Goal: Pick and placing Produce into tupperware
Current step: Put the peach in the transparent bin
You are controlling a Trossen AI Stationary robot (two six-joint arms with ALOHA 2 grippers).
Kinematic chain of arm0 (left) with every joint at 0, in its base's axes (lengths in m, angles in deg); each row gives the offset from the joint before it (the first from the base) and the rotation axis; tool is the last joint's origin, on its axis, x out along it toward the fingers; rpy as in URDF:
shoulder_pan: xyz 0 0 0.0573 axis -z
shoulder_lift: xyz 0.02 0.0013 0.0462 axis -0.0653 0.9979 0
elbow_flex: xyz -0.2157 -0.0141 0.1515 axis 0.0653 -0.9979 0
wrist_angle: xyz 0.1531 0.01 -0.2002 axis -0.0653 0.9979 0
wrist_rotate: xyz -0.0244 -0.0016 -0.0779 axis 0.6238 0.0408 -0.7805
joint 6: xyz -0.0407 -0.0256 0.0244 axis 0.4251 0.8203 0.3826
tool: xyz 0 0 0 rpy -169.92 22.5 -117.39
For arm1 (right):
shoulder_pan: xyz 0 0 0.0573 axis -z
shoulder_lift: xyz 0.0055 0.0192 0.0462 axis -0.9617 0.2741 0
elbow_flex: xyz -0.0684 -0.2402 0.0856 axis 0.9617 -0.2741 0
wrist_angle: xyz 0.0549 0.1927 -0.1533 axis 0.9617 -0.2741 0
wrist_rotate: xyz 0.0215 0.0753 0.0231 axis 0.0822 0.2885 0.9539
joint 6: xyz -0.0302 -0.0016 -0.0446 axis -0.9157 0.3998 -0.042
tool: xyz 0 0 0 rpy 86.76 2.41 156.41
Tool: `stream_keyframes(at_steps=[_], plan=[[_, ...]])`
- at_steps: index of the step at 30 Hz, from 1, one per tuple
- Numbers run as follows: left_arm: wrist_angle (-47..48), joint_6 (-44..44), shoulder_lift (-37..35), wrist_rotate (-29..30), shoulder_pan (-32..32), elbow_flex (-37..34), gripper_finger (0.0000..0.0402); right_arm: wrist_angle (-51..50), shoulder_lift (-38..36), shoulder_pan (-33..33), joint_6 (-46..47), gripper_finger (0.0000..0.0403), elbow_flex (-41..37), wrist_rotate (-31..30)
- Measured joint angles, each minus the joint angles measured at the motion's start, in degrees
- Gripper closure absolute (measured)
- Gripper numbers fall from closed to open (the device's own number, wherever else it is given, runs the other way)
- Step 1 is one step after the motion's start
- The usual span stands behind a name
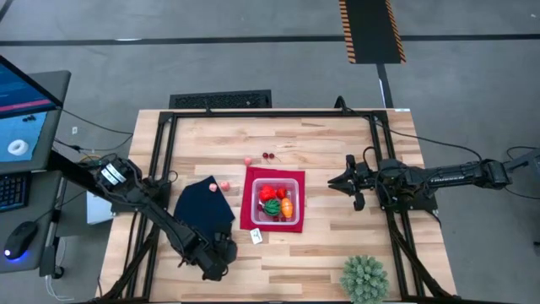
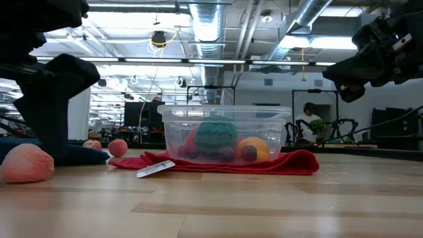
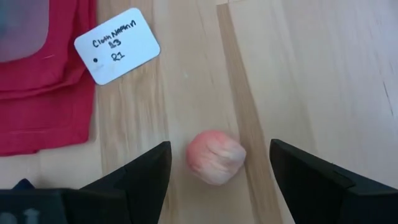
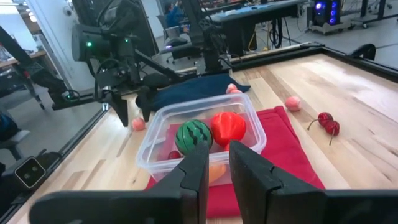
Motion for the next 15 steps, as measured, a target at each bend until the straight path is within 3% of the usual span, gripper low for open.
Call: stream_keyframes(at_steps=[15], plan=[[-3.4,0.8,0.0,-1.2,-0.7,-2.6,0.0197,-0.5,0.0,0.0,0.0,0.0315,0.0,0.0]])
